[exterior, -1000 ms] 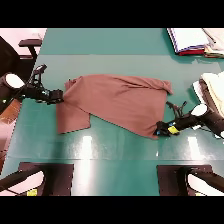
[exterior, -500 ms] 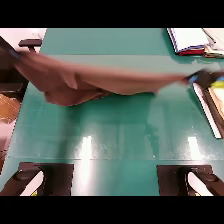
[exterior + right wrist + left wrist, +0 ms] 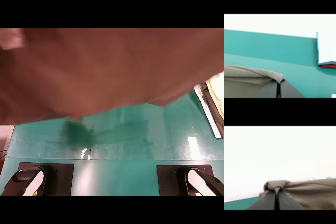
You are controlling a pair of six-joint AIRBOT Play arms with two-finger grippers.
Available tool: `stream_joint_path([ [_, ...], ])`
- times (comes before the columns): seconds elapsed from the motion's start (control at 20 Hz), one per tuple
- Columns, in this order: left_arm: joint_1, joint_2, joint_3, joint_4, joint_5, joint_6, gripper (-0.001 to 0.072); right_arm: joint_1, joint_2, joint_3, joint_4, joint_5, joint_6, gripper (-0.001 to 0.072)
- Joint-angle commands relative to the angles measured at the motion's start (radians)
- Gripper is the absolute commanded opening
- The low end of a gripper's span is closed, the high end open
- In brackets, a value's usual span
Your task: Fold the shirts.
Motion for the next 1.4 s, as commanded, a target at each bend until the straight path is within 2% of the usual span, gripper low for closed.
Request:
stream_joint_path([
  [0.0,0.001,-0.051,0.036,0.005,-0.051,-0.010,0.0022,-0.028,-0.055,0.076,-0.023,0.057,0.039,0.0015],
  [0.2,0.001,-0.261,-0.033,0.001,-0.230,-0.009,0.0023,-0.019,-0.117,-0.142,-0.019,0.068,0.045,0.0014],
  [0.35,0.001,-0.451,-0.187,-0.035,-0.289,0.000,0.0024,0.084,-0.267,-0.216,-0.158,0.104,0.051,0.0015],
  [0.45,0.001,-0.590,-0.283,-0.082,-0.290,0.012,0.0024,0.158,-0.401,-0.243,-0.252,0.143,0.061,0.0015],
  [0.55,0.001,-0.734,-0.333,-0.122,-0.281,0.051,0.0024,0.205,-0.547,-0.253,-0.263,0.146,0.061,0.0015],
  [0.7,0.001,-0.911,-0.334,-0.123,-0.209,0.061,0.0024,0.234,-0.739,-0.176,-0.263,0.123,0.061,0.0015],
  [0.85,0.001,-0.974,-0.334,-0.123,-0.110,0.105,0.0024,0.243,-0.863,-0.053,-0.260,0.075,0.061,0.0015],
  [0.95,0.001,-0.972,-0.333,-0.124,-0.063,0.124,0.0024,0.243,-0.877,-0.052,-0.248,0.014,0.061,0.0015],
  [1.1,0.001,-0.972,-0.333,-0.121,-0.089,0.131,0.0025,0.241,-0.837,-0.137,-0.247,-0.069,0.061,0.0016],
  [1.35,0.001,-0.972,-0.334,-0.114,-0.180,0.129,0.0025,0.241,-0.817,-0.190,-0.247,-0.054,0.060,0.0016],
])
